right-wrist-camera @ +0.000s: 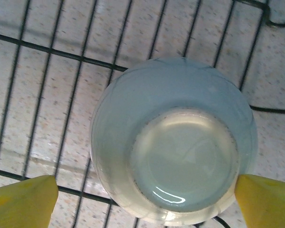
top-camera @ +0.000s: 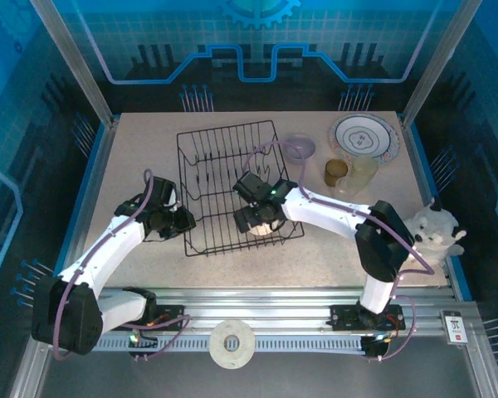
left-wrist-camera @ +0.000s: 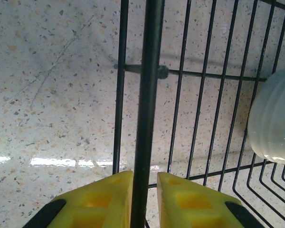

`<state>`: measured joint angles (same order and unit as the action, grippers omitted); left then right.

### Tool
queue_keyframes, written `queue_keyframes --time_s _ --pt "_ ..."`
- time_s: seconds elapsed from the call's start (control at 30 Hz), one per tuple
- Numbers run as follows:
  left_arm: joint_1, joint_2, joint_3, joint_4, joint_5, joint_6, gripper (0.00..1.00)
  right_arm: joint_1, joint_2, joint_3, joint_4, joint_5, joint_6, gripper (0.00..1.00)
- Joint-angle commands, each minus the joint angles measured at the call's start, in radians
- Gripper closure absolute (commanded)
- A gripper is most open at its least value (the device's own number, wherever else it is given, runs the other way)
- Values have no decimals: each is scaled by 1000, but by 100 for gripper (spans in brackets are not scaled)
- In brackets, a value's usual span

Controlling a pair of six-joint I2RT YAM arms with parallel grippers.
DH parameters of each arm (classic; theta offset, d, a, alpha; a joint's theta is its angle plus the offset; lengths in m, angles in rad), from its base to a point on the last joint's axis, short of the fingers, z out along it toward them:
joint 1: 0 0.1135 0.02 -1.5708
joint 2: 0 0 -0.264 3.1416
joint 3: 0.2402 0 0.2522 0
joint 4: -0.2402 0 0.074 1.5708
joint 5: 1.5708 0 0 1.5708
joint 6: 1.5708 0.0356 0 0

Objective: Unload the mixed dishes from the dish rack

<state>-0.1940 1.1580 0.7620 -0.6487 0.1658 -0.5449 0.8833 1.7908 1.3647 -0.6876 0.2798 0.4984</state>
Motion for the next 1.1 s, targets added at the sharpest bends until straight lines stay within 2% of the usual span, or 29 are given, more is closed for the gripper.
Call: queue_keyframes --time_s 0.0,0.17,0.3,0.37,0.6,0.7,0.87,1.0,1.07 --pt "8 5 -18 17 44 -13 79 34 63 39 2 -56 29 4" --pt "8 -1 -13 7 34 -10 78 37 81 105 -10 -54 27 3" --pt "8 -19 1 -9 18 -9 76 23 38 135 -26 -55 12 1" --pt "9 -37 16 -28 -3 -6 66 12 -6 139 -30 -56 6 0" --pt "12 -141 84 -99 -92 35 21 -70 -134 58 11 -146 5 0" --pt "11 -205 113 -106 -75 61 1 -123 -157 -2 44 -217 22 0" --pt "11 -290 137 -43 80 45 1 -169 -164 -94 136 -308 63 0" --pt "10 -293 163 25 254 10 1 -179 -136 -124 180 -335 92 1" --pt "-1 -275 183 33 299 9 1 -186 -129 -139 195 -332 108 1"
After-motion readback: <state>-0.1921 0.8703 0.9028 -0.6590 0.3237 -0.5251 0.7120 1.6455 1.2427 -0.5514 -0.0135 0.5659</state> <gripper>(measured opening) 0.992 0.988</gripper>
